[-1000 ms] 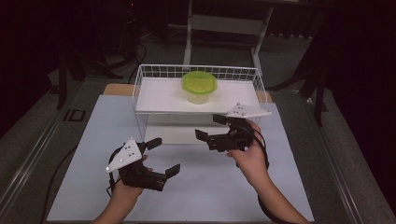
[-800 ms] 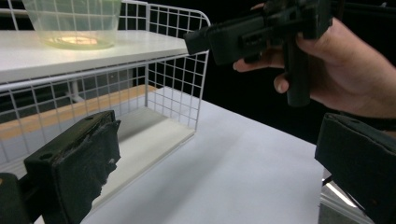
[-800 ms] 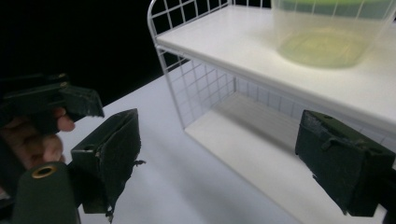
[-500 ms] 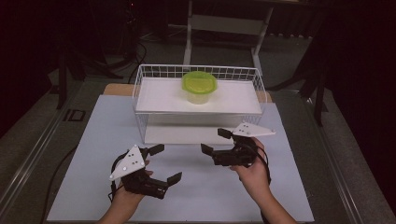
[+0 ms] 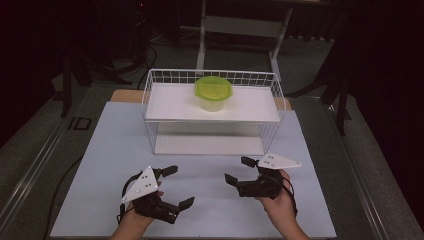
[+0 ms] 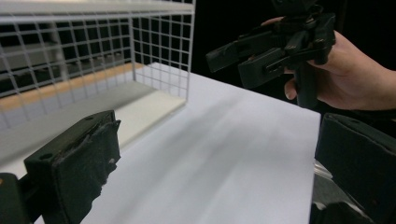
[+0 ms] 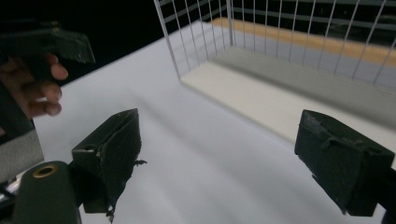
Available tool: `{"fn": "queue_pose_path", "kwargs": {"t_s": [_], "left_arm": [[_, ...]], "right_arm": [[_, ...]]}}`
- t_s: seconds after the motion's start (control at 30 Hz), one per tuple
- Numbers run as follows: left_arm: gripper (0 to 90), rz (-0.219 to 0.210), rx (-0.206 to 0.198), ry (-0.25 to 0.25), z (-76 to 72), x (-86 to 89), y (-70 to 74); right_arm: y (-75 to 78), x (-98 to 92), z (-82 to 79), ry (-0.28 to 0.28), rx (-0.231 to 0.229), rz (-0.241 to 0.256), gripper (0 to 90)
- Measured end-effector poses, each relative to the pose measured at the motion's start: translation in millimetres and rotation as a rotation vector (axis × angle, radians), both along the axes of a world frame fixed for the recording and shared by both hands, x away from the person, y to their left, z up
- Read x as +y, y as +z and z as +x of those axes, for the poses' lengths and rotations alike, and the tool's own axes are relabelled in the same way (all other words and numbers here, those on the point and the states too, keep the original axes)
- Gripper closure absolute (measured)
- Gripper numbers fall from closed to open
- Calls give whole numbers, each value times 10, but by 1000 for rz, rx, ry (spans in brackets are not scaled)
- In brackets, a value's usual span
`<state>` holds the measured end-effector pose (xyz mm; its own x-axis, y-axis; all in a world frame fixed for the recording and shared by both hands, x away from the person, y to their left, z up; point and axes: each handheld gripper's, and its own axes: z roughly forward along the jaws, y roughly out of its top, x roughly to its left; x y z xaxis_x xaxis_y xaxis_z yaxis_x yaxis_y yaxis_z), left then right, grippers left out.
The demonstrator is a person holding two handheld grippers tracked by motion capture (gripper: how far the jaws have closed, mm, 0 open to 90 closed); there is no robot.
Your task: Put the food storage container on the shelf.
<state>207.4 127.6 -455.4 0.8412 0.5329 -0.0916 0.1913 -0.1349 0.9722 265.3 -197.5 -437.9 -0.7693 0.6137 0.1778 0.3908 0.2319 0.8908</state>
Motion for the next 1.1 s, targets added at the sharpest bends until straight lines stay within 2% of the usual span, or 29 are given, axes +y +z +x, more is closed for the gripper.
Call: {"fn": "queue_pose_path", "kwargs": {"t_s": [0.1,0.2,0.3,0.37,0.57,0.67,0.73,0.77,0.83,0.93,1.1], "left_arm": [[5,4,4,-7,-11,-11,-42],[5,21,2,-13,-19,-17,-86],[5,15,19,-21,-20,-21,-145],[5,26,28,-23,-14,-29,-188],[5,33,7,-17,-17,-16,-203],[5,30,1,-13,-22,3,-213],[5,33,8,-9,-15,20,-231],[5,48,6,-3,-10,32,-253],[5,45,6,1,-3,44,-263],[5,47,-11,11,-7,71,-247],[5,49,-12,22,-1,122,-253]], "right_arm": [[-74,-48,-40,-4,14,-17,144],[-128,-99,-81,-3,23,-12,144],[-197,-142,-139,-1,33,-12,144],[-241,-159,-174,3,29,-27,144],[-363,-244,-210,-14,32,-23,144],[-392,-273,-229,-16,18,-55,144],[-400,-287,-238,-16,9,-58,143],[-408,-304,-238,-14,-2,-64,144],[-418,-314,-235,-18,-8,-52,144],[-437,-312,-221,-13,-20,-73,144],[-449,-329,-199,-14,-28,-75,143]]}}
